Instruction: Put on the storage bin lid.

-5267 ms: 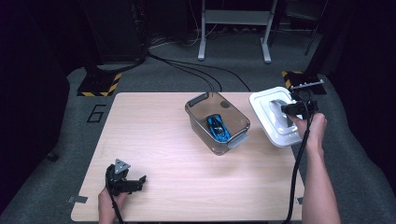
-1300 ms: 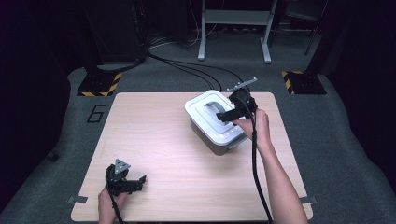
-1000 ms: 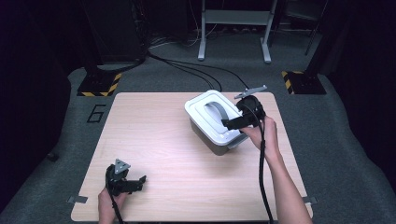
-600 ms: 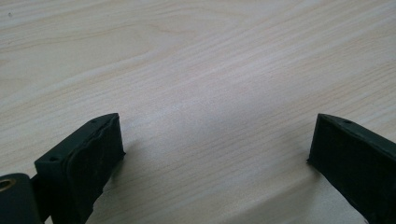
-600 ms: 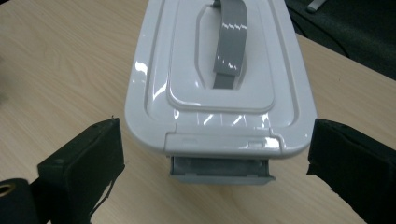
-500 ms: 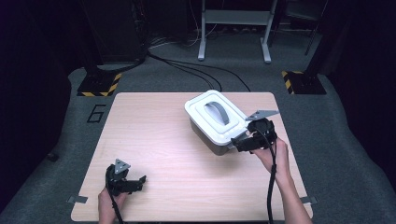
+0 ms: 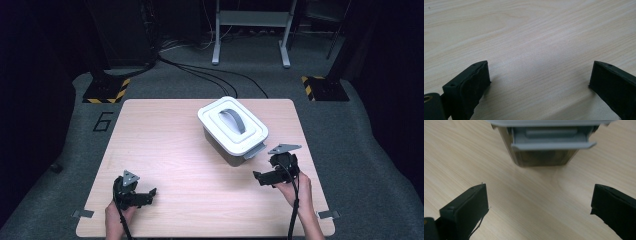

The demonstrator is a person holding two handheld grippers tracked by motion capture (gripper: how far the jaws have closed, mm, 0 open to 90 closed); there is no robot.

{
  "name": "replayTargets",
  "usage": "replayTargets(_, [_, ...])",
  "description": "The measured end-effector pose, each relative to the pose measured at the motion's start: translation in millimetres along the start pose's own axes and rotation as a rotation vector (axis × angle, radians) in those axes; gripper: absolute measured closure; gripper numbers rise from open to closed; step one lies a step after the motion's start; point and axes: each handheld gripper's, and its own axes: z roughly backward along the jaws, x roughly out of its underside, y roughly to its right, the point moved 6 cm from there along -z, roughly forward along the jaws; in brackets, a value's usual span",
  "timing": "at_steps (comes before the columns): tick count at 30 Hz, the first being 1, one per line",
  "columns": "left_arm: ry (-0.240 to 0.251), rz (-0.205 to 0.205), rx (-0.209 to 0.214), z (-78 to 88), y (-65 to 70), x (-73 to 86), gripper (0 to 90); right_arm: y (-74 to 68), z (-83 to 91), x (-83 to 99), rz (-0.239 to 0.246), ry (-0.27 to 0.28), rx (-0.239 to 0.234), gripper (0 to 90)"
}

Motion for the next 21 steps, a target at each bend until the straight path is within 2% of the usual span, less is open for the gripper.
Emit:
replayTargets(5, [0.0,0.0,0.0,0.0,0.0,0.0,3.0,-0.2,-18.3,25.6,-0.026,-0.022,-0.005,0.0])
replayTargets(10, [0.0,0.0,0.0,0.0,-0.1,0.0,3.0,0.0,-34.0,48.7,-0.059,0.001,0.016,0.0])
replayTargets(13, [-0.001,-0.007,-0.001,0.1,-0.7,-0.1,3.0,1.1,-39.6,59.9,-0.065,0.006,0.044,0.0])
replayTargets(17, [-0.002,-0.008,0.0,0.1,-0.7,-0.1,3.0,0.0,-48.0,72.1,-0.054,0.006,0.05,0.0])
replayTargets(18, [-0.002,-0.009,0.0,0.1,-0.7,-0.1,3.0,0.2,-50.9,74.9,-0.037,0.005,0.047,0.0])
replayTargets(20, [-0.001,0.0,0.0,0.0,-0.1,0.0,3.0,0.4,-56.7,80.3,-0.045,-0.005,0.057,0.0])
replayTargets(21, [-0.001,0.0,0.0,0.0,-0.1,0.0,3.0,0.4,-56.7,81.2,-0.048,0.023,0.052,0.0])
